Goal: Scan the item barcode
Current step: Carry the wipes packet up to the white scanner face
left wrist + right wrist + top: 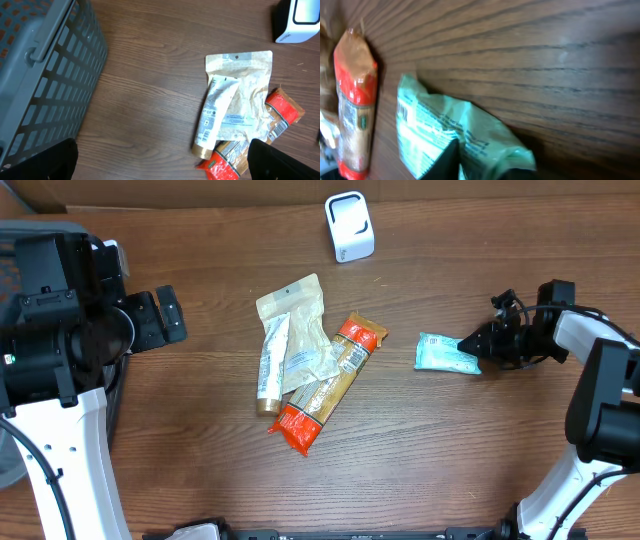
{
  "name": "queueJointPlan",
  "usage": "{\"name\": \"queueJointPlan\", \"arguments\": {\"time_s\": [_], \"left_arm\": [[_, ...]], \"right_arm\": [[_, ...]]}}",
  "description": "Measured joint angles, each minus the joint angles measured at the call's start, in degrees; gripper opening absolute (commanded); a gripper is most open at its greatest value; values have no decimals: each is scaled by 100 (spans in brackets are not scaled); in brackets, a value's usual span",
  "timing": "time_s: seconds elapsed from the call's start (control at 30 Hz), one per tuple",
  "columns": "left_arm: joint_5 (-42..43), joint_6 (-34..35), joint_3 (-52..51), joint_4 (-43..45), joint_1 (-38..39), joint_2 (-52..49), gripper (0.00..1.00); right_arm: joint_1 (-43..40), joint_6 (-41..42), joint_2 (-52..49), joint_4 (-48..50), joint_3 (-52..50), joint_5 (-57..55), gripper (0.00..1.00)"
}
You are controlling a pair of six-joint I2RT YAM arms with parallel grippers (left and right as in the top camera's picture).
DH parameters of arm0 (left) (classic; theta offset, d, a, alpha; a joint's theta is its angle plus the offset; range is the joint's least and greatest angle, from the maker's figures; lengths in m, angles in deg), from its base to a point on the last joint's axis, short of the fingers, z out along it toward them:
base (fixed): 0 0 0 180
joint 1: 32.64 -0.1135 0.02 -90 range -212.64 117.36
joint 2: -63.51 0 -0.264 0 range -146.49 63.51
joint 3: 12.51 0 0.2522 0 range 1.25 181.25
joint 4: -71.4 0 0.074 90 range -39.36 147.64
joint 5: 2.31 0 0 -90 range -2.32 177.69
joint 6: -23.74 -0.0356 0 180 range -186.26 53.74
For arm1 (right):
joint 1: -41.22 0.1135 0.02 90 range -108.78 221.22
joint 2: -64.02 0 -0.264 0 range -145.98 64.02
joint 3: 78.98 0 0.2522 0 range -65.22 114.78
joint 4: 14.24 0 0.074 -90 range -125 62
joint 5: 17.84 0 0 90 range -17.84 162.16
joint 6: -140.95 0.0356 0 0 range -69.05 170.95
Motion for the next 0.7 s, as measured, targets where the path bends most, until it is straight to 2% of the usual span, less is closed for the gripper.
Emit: {"name": "queueJointPlan", "arguments": {"time_s": [0.03, 0.23, 0.37, 0.53, 0.7], "left_arm": [[0, 0, 0, 2, 0, 2, 100], [0, 2, 0, 0, 0, 2, 100], [0, 0, 0, 0, 0, 2, 100], [0, 2, 0, 0, 0, 2, 100], [0, 0, 0, 0, 0, 2, 99]], "right_arm": [[2, 57, -11, 39, -2, 59, 4], [-4, 278, -149, 155, -7, 564, 4], [20, 439, -208, -330, 168, 680, 4], [289, 662, -208, -1187, 1217, 603, 4], [828, 1130, -155, -1469, 2594, 7, 4]]}}
